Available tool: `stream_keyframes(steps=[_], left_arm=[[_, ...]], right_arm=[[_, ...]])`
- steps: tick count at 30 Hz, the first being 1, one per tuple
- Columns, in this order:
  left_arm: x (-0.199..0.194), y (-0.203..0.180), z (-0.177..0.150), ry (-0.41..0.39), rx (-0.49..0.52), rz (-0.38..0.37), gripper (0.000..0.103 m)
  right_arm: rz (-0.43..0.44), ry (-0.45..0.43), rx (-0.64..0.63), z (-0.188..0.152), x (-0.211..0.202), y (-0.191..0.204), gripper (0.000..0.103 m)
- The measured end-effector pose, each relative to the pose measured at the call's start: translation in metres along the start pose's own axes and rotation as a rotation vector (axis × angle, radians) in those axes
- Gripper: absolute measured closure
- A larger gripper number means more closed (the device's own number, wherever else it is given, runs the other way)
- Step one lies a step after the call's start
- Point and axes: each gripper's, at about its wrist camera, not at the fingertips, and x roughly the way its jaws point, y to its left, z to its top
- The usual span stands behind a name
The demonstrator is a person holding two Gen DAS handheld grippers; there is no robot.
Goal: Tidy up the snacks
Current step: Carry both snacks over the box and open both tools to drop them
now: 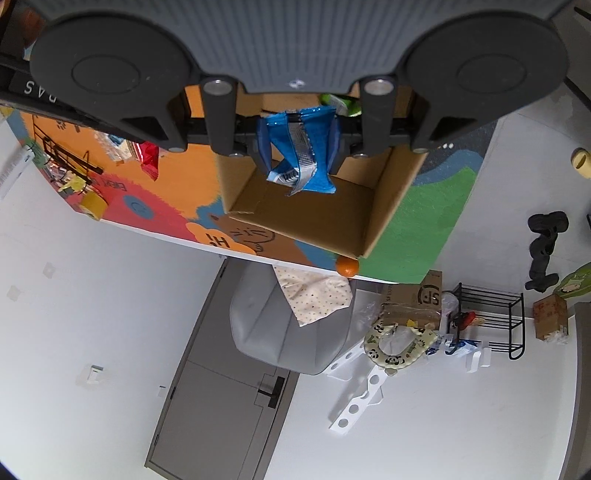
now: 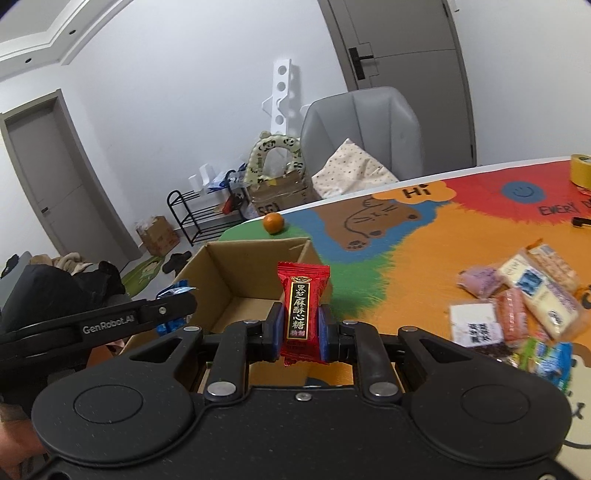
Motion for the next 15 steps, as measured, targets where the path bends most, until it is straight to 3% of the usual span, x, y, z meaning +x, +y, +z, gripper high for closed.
stream_keyframes(steps=[15], left_arm=[[0.04,0.019,0.018,0.037,0.001,0.026,0.072]], right_arm=[[0.07,0.027,-0.016,0.018,0.05,0.02,0.085]])
